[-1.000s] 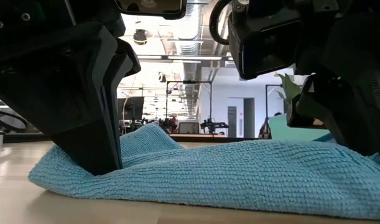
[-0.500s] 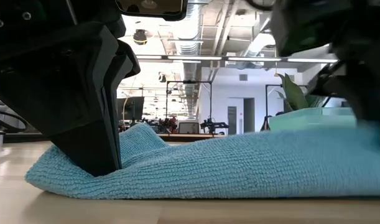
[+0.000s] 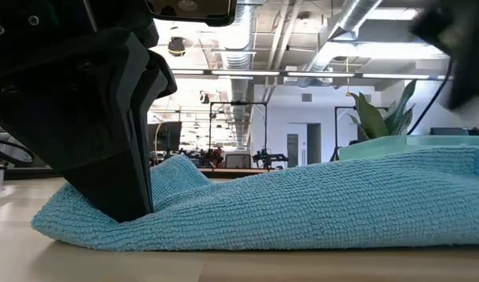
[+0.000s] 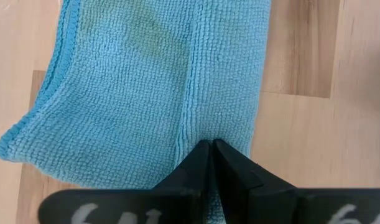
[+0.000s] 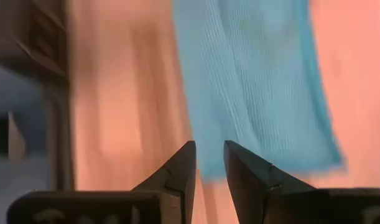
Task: Roll microfiber towels into tight, uniform cylinder then place into a basket
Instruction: Roll the blue towel
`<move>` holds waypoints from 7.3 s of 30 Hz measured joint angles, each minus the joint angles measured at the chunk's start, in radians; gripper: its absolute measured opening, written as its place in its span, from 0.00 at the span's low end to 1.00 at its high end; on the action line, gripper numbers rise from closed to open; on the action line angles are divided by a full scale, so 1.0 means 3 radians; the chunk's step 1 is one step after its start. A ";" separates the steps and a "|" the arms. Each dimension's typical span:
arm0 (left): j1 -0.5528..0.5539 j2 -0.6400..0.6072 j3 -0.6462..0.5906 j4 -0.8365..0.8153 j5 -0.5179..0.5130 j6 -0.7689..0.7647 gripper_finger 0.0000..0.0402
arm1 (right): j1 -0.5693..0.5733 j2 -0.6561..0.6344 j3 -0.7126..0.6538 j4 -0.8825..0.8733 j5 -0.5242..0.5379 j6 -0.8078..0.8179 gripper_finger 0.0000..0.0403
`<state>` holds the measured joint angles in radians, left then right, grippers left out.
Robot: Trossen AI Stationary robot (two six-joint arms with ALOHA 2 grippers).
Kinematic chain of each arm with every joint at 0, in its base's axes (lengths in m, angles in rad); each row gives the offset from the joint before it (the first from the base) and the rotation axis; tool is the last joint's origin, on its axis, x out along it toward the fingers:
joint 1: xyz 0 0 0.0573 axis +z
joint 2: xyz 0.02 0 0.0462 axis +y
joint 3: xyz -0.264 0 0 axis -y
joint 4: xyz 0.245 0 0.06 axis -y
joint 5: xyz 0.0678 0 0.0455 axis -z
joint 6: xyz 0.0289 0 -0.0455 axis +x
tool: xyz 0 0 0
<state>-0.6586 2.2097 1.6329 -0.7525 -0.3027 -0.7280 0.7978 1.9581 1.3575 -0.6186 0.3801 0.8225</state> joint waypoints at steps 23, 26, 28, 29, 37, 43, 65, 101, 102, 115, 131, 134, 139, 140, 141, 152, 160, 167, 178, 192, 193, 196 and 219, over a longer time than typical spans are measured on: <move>0.0004 0.0001 0.0000 0.0008 0.0001 0.0028 0.04 | -0.0177 0.0199 0.0002 0.0489 0.0205 -0.0471 0.09; 0.0004 0.0001 0.0000 0.0008 -0.0002 0.0028 0.04 | -0.0179 0.0199 -0.0072 0.0497 0.0155 -0.0365 0.02; 0.0002 0.0002 0.0000 0.0009 -0.0026 0.0028 0.04 | -0.0181 0.0199 -0.0141 0.0491 0.0140 -0.0263 0.02; -0.0001 0.0003 0.0000 0.0009 -0.0034 0.0029 0.04 | -0.0181 0.0199 -0.0171 0.0497 0.0114 -0.0190 0.03; -0.0003 0.0004 0.0000 0.0011 -0.0051 0.0027 0.04 | -0.0133 0.0199 -0.0308 0.0523 0.0027 0.0055 0.04; -0.0003 0.0005 0.0000 0.0010 -0.0079 -0.0025 0.04 | -0.0135 0.0199 -0.0308 0.0519 -0.0024 0.0058 0.02; -0.0009 0.0011 0.0022 -0.0196 -0.0465 -0.0062 0.04 | -0.0070 0.0185 -0.0565 0.0735 -0.0005 0.0312 0.03; -0.0287 -0.0089 0.0579 -0.0255 -0.1303 0.0732 0.04 | -0.0108 0.0189 -0.0579 0.0794 -0.0063 0.0317 0.03; -0.0252 -0.0083 0.0521 -0.0122 -0.1247 0.0796 0.04 | -0.0108 0.0189 -0.0579 0.0795 -0.0064 0.0317 0.03; 0.0161 -0.0053 -0.0333 0.0955 -0.0541 0.1015 0.04 | -0.0108 0.0189 -0.0577 0.0796 -0.0051 0.0378 0.03; 0.0150 -0.0075 -0.0612 0.1172 -0.0161 0.0024 0.04 | -0.0119 0.0191 -0.0576 0.0797 -0.0065 0.0464 0.10; 0.0151 -0.0075 -0.0612 0.1153 -0.0050 -0.0234 0.04 | -0.0151 0.0191 -0.0575 0.0806 -0.0090 0.0656 0.16; 0.0150 -0.0075 -0.0612 0.1160 0.0023 -0.0495 0.04 | -0.0148 0.0191 -0.0572 0.0834 -0.0099 0.0688 0.26; 0.0150 -0.0075 -0.0612 0.1160 0.0028 -0.0559 0.04 | -0.0141 0.0192 -0.0571 0.0836 -0.0098 0.0671 0.28; 0.0150 -0.0075 -0.0613 0.1158 0.0027 -0.0614 0.04 | -0.0134 0.0193 -0.0571 0.0837 -0.0093 0.0649 0.29; 0.0142 -0.0071 -0.0619 0.1225 -0.0010 -0.0708 0.04 | 0.0015 -0.0007 -0.0599 0.0544 -0.0011 0.0417 0.29; 0.0144 -0.0071 -0.0622 0.1242 -0.0053 -0.0708 0.04 | 0.0287 -0.0478 -0.0595 -0.0142 0.0505 0.0572 0.28; 0.0160 -0.0069 -0.0628 0.1297 -0.0112 -0.0708 0.04 | 0.0725 -0.0638 -0.0582 0.0681 0.1644 -0.0404 0.28; 0.0164 -0.0065 -0.0628 0.1364 -0.0155 -0.0734 0.04 | 0.0684 -0.0265 -0.0579 0.1047 0.1324 -0.0918 0.28; 0.0164 -0.0065 -0.0627 0.1372 -0.0170 -0.0732 0.04 | 0.0417 0.0082 -0.0577 0.1045 0.0816 -0.0911 0.54; 0.0164 -0.0065 -0.0627 0.1372 -0.0173 -0.0732 0.04 | 0.0395 0.0107 -0.0577 0.1056 0.0741 -0.0910 0.56; 0.0162 -0.0065 -0.0626 0.1373 -0.0175 -0.0732 0.04 | 0.0341 0.0162 -0.0577 0.1004 0.0610 -0.0910 0.59; 0.0161 -0.0065 -0.0626 0.1372 -0.0199 -0.0731 0.04 | 0.0134 0.0167 -0.0031 0.0215 0.0038 -0.0591 0.53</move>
<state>-0.6102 2.1901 1.4452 -0.3408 -0.3624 -0.9472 0.8379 2.0083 1.3483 -0.5543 0.3915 0.6451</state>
